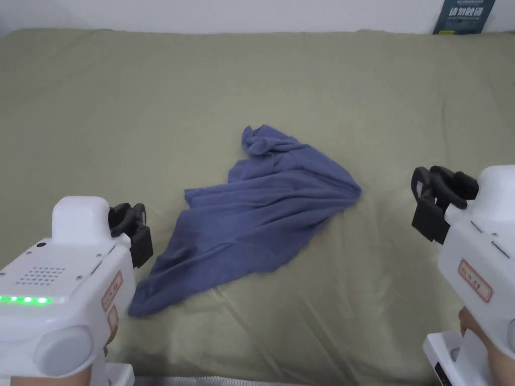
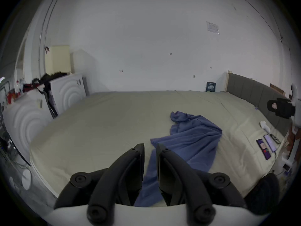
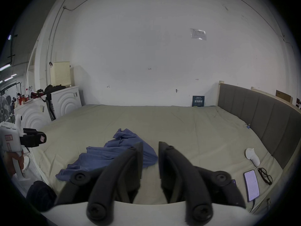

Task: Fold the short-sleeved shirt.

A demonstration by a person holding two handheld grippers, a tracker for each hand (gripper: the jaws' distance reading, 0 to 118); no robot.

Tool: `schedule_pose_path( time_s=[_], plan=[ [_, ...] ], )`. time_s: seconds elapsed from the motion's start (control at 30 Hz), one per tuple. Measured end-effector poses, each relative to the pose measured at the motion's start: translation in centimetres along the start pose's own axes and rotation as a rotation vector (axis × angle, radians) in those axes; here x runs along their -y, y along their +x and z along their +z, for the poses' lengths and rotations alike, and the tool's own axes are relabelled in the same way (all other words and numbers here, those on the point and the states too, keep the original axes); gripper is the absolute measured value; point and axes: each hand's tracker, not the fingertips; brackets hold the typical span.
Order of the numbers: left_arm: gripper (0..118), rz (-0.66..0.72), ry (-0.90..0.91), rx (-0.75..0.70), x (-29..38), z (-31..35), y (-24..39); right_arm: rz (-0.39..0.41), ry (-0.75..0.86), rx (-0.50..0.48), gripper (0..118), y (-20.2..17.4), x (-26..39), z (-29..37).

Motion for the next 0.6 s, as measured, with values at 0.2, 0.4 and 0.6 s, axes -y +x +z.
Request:
schedule_pose_path(
  time_s=[0.2,0.4,0.6],
  plan=[
    [14,0.02,-0.092,0.042,-0.4,-2.3,0.7,0.011,-0.001,0.0,1,-0.4,-0.2,-0.1],
    [14,0.12,-0.383,0.105,-3.4,-11.1,0.4,0.01,-0.03,-0.023,1,0.1,0.0,-1.0],
    [14,0.383,-0.637,0.143,-5.3,-22.9,-2.0,0.034,-0.08,-0.044,1,0.3,1.5,-2.8]
  ],
)
